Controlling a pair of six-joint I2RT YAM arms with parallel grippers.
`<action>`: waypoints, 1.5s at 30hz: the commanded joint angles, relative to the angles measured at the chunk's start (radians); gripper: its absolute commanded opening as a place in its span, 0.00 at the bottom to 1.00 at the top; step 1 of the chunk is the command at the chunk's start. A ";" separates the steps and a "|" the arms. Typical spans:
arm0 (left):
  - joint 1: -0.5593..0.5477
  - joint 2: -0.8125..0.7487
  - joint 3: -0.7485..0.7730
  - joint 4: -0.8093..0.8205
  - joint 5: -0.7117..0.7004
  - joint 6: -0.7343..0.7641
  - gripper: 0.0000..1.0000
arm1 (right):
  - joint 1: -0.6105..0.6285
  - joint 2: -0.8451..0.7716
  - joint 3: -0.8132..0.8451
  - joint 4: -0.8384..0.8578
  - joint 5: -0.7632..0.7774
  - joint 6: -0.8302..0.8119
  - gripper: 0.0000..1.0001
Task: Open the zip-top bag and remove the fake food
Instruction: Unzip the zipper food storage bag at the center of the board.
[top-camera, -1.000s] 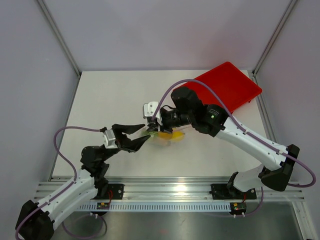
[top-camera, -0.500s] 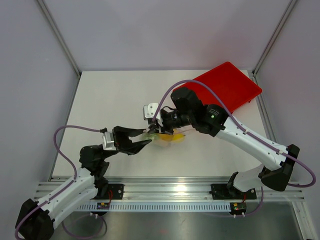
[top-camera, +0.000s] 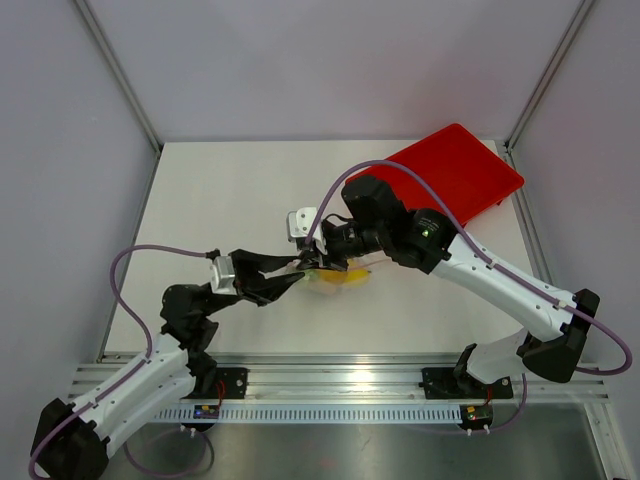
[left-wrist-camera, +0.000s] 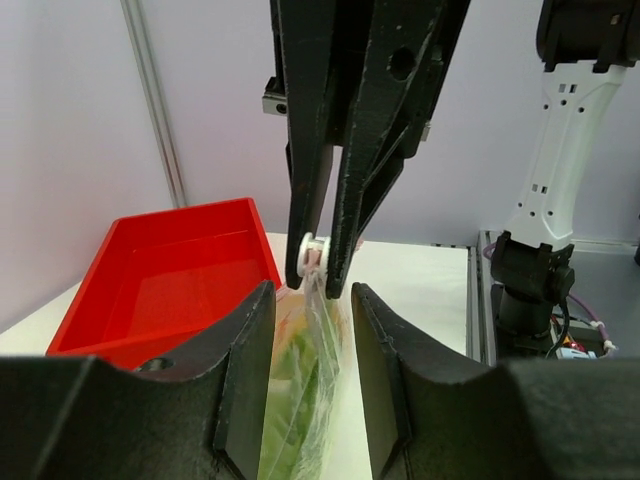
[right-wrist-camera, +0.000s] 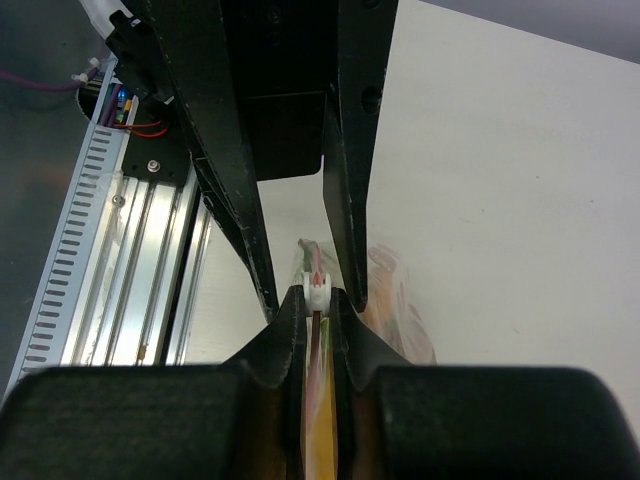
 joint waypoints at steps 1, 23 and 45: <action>0.000 0.014 0.056 -0.036 -0.042 0.031 0.39 | -0.002 -0.037 0.035 0.030 -0.018 -0.009 0.00; 0.000 -0.030 0.029 -0.023 -0.092 0.007 0.04 | -0.002 -0.031 0.035 0.022 0.018 -0.008 0.00; 0.014 -0.064 0.061 -0.145 -0.238 -0.067 0.00 | -0.002 -0.016 -0.042 0.032 0.135 0.032 0.01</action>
